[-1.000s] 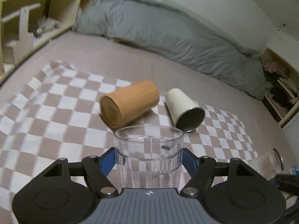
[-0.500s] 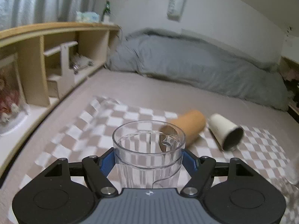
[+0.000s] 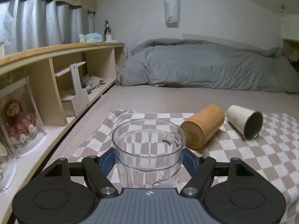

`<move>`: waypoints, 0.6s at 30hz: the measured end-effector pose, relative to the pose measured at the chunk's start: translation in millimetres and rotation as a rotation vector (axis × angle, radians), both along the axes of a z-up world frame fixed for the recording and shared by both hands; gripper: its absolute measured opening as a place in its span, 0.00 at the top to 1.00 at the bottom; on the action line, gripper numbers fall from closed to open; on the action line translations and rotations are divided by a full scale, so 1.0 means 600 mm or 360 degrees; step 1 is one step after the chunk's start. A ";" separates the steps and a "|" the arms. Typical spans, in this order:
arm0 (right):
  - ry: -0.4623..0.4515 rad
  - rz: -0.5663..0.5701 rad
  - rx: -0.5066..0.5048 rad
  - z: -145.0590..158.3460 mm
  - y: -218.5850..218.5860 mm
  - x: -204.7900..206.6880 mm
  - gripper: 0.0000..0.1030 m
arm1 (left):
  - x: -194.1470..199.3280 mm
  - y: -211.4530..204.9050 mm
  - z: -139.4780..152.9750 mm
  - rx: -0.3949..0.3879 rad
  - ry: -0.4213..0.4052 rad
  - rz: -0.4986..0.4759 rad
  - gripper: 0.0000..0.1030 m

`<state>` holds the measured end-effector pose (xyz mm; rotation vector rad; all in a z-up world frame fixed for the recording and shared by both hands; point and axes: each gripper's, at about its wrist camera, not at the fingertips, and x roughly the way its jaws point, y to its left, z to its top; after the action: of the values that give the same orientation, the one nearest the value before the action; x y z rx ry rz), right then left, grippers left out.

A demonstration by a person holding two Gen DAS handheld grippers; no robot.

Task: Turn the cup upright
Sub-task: 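Lower the upright pitcher onto the cloth and open the right tool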

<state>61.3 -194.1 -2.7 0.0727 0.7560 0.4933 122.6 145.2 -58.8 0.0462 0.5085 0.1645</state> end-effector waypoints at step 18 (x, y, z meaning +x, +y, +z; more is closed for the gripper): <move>-0.0182 -0.0105 0.0009 0.027 -0.012 -0.041 0.06 | -0.065 -0.030 0.101 -0.0041 0.0059 0.0114 0.00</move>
<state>36.7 -201.2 13.3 0.0737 0.6381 0.4331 83.5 127.5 1.8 0.0061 0.5496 0.2277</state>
